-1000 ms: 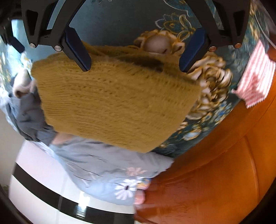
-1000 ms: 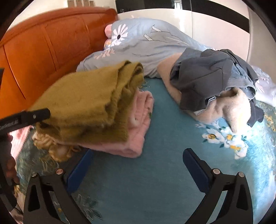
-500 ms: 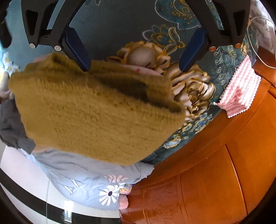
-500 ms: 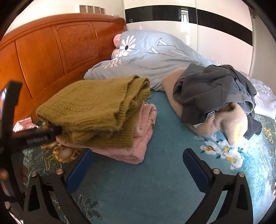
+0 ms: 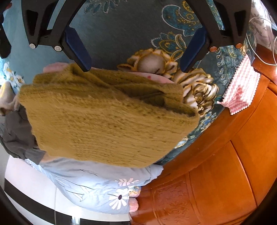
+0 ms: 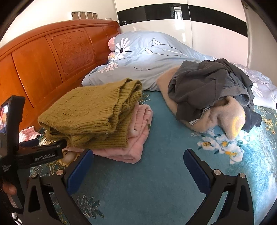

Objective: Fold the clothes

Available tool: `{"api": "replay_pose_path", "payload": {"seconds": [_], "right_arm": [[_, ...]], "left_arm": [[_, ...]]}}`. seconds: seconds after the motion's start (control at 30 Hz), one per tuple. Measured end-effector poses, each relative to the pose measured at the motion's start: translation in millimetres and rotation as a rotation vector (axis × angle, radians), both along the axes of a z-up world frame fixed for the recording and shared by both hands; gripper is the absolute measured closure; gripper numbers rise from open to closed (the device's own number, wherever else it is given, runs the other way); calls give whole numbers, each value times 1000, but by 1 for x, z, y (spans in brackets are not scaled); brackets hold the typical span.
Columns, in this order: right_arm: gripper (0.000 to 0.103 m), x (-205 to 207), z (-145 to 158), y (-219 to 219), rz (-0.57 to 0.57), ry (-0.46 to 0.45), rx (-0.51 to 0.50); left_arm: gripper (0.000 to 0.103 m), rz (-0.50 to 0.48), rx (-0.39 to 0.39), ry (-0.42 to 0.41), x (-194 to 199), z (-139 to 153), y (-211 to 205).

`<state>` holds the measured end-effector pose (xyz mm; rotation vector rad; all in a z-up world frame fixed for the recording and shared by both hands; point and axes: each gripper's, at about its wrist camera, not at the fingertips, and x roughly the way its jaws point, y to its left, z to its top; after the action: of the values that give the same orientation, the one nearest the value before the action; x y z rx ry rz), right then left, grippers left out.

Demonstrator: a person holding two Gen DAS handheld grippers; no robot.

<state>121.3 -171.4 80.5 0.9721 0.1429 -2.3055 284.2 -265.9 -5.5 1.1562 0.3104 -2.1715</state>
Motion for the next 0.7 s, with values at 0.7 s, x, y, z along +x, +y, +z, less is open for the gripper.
{"api": "replay_pose_path", "payload": {"seconds": [0.7], "right_arm": [[0, -4, -13, -4, 27, -77, 22]], "left_arm": [[0, -24, 17, -44, -4, -15, 23]]}}
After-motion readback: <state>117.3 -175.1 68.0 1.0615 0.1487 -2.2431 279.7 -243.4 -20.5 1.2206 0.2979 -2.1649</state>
